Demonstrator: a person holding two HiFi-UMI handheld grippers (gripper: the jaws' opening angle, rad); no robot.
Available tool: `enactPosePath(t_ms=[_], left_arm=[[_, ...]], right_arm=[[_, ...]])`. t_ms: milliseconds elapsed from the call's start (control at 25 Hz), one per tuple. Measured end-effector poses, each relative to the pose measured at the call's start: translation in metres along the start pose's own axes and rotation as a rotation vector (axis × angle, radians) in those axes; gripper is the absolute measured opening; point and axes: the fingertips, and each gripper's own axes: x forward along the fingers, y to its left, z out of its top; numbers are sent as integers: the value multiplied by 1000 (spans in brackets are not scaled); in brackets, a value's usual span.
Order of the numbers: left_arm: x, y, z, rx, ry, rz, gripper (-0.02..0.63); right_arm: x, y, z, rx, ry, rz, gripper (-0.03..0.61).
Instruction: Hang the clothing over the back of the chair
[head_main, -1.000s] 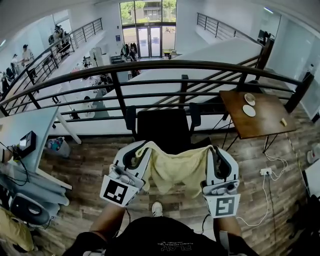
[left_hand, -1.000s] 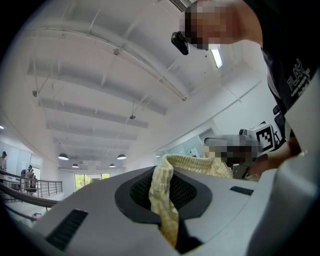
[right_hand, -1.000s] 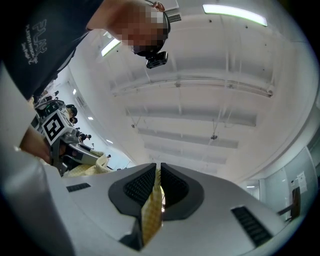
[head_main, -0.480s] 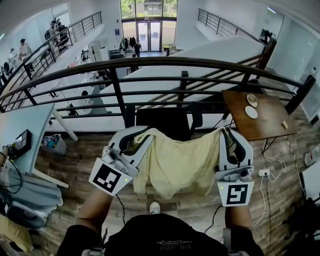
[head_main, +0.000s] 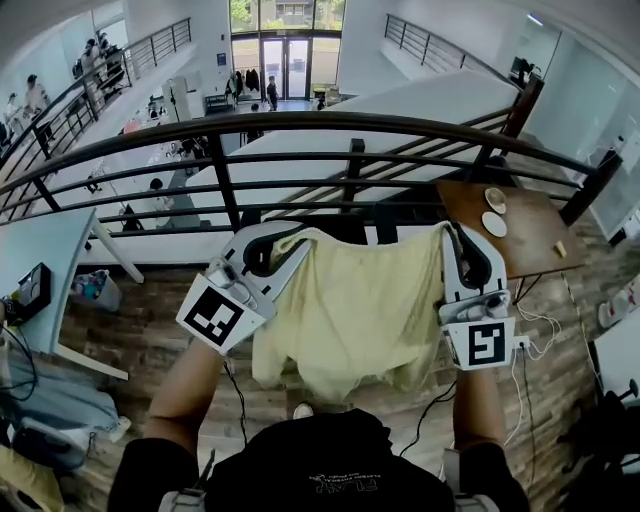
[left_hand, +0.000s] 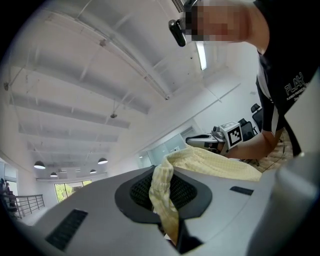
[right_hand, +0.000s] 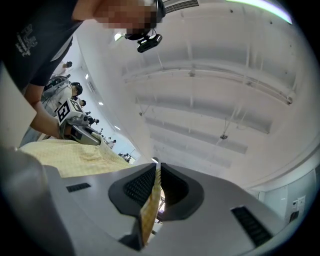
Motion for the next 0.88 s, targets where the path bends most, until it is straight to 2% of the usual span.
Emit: enactPosePath(t_ms=[200,520,880], left_arm=[[18,19,-15,17,27,2,44],[23,26,-49,0,100,27,46],[29,25,-98,51,224,35,49]], right_arm=[[24,-4,-17,51,27,20,40],[31,4,-58,116,51,213,40],[39,23,-100,140,135,374,40]])
